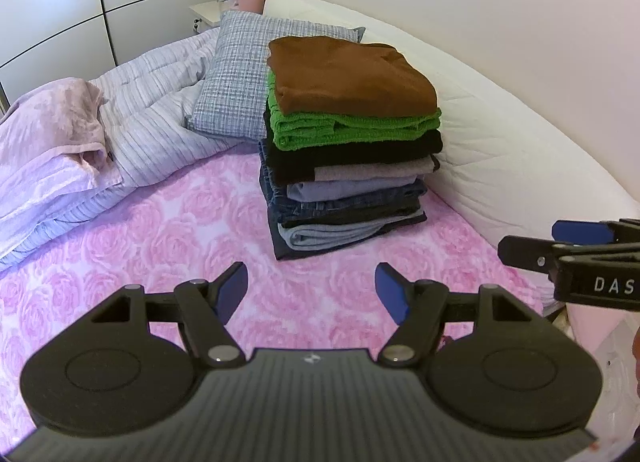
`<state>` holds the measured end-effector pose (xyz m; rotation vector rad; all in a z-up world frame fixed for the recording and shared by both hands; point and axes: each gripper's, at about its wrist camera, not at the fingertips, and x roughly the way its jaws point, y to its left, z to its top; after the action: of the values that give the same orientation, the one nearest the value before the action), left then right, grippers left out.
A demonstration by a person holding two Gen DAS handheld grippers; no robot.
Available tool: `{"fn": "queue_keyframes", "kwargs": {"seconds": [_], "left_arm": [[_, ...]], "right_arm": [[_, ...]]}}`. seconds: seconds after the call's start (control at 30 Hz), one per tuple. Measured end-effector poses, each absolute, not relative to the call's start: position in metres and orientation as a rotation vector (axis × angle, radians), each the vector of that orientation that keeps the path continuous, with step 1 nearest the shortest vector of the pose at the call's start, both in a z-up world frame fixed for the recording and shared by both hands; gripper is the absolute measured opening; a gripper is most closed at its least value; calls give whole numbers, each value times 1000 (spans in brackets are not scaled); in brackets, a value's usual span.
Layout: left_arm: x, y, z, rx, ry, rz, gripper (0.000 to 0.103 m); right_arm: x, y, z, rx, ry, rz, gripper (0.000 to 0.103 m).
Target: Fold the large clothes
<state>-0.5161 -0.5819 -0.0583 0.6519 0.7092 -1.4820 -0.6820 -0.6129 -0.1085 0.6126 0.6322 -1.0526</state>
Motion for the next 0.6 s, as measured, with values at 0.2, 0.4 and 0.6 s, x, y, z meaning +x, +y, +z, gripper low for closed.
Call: {"fn": "queue_keyframes", "kwargs": {"seconds": [0.2, 0.4, 0.6], "left_arm": [[-512, -574, -59, 649, 707, -1472, 67], [-513, -571, -58, 649, 702, -1475, 67], [-516, -571, -58, 652, 702, -1479, 67]], "right_arm": [[-679, -603, -111, 614, 638, -1047, 74], [-678, -602, -112, 614, 637, -1049, 74], [-680, -600, -113, 617, 637, -1049, 74]]}}
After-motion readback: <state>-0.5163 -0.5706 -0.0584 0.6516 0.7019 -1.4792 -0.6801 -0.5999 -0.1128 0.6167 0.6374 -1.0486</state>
